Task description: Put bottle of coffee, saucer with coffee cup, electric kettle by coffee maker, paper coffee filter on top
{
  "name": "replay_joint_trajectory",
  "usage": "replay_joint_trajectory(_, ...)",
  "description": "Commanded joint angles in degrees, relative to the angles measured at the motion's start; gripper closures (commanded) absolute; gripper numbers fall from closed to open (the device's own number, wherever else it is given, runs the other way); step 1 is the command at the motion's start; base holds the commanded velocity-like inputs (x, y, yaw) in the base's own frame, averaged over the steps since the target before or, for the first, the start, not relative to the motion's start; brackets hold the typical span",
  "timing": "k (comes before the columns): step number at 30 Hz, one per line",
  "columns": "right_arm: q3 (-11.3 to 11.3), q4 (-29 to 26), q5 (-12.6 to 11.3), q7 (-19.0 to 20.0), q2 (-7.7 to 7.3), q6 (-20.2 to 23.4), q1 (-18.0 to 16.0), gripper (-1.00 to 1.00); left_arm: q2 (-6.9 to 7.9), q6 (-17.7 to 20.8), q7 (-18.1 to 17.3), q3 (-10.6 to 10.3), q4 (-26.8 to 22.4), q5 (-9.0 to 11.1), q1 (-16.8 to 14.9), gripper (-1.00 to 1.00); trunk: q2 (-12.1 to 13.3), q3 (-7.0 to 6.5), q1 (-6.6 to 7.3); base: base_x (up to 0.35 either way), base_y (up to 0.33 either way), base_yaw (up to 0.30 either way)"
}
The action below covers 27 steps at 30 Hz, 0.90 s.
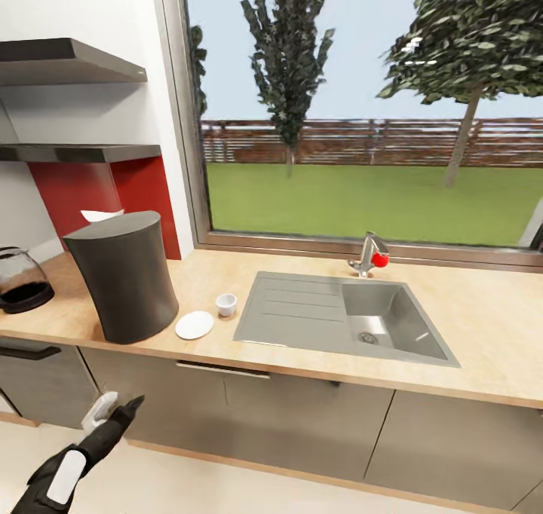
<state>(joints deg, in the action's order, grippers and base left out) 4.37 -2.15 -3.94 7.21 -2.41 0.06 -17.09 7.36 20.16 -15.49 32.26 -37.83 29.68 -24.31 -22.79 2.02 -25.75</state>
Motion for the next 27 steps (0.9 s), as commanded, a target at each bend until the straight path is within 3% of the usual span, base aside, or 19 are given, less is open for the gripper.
replay_joint_trajectory(1,0.4,0.0,-0.4,0.2,-0.04,0.0,0.0,-1.0,0.05,-1.0,-0.2,0.1,0.8,0.2,1.3,-1.0,-0.1,0.12,-0.04,-0.002,0.0,0.0)
replay_joint_trajectory(5,0.5,0.1,-0.4,0.2,-0.12,-0.1,0.0,-1.0,0.21,-7.4,-0.2,-0.8,1.9,-3.4,6.8,-1.0,-0.1,0.12,-0.04,0.0,0.0,0.0)
replay_joint_trajectory(8,0.5,0.2,-0.4,0.1,-0.24,-0.3,0.0,-1.0,0.11,-14.9,-0.2,-1.9,2.3,-9.3,10.2,-1.0,-0.1,0.12,-0.04,0.0,0.0,0.0)
replay_joint_trajectory(10,0.5,0.3,-0.4,0.1,-0.29,-1.0,0.0,-1.0,-0.1,-20.1,-0.2,-2.3,3.1,-14.1,11.8,-1.0,-0.1,0.12,-0.04,0.0,0.0,0.0)
replay_joint_trajectory(12,0.5,0.3,-0.4,0.1,-0.36,-1.8,0.0,-1.0,-0.21,-25.1,-0.2,-2.9,4.7,-20.1,13.2,-1.0,-0.1,0.12,-0.04,0.0,0.0,0.0)
replay_joint_trajectory(13,0.5,0.3,-0.4,0.1,-0.37,-2.0,0.0,-1.0,-0.21,-26.3,-0.1,-3.0,5.2,-21.8,13.4,-1.0,-0.1,0.12,-0.04,0.0,0.0,0.0)
replay_joint_trajectory(14,0.5,0.4,-0.4,0.1,-0.39,-2.7,0.0,-1.0,-0.23,-30.4,-0.1,-3.4,7.3,-28.4,14.0,-1.0,-0.1,0.12,-0.04,0.0,0.0,0.0)
replay_joint_trajectory(15,0.5,0.4,-0.4,0.1,-0.41,-2.8,0.0,-1.0,-0.25,-31.1,-0.1,-3.5,7.8,-30.0,14.1,-1.0,-0.1,0.12,-0.04,0.0,0.0,0.0)
replay_joint_trajectory(19,0.4,0.4,-0.4,0.0,-0.45,-3.1,0.0,-1.0,-0.24,-33.5,0.0,-3.7,10.3,-41.0,14.3,-1.0,-0.1,0.12,-0.04,0.0,0.0,0.0)
replay_joint_trajectory(23,0.2,0.3,-1.2,-1.9,-0.37,-3.1,0.0,-1.0,-0.25,-33.9,0.0,-3.8,14.9,-47.3,14.4,-1.0,-0.1,0.1,-0.04,0.0,0.0,0.0)
replay_joint_trajectory(24,0.2,0.2,-2.6,-3.7,-0.28,-3.0,0.0,-1.0,-0.32,-33.9,0.1,-3.8,16.8,-50.6,14.4,-1.0,-0.1,0.04,-0.04,0.0,0.0,0.0)
replay_joint_trajectory(27,0.2,0.2,-3.3,-4.1,-0.31,-3.0,0.0,-1.0,-0.04,-33.9,0.1,-3.8,17.3,-51.9,14.4,-1.0,-0.1,-0.13,-0.04,0.0,0.0,0.0)
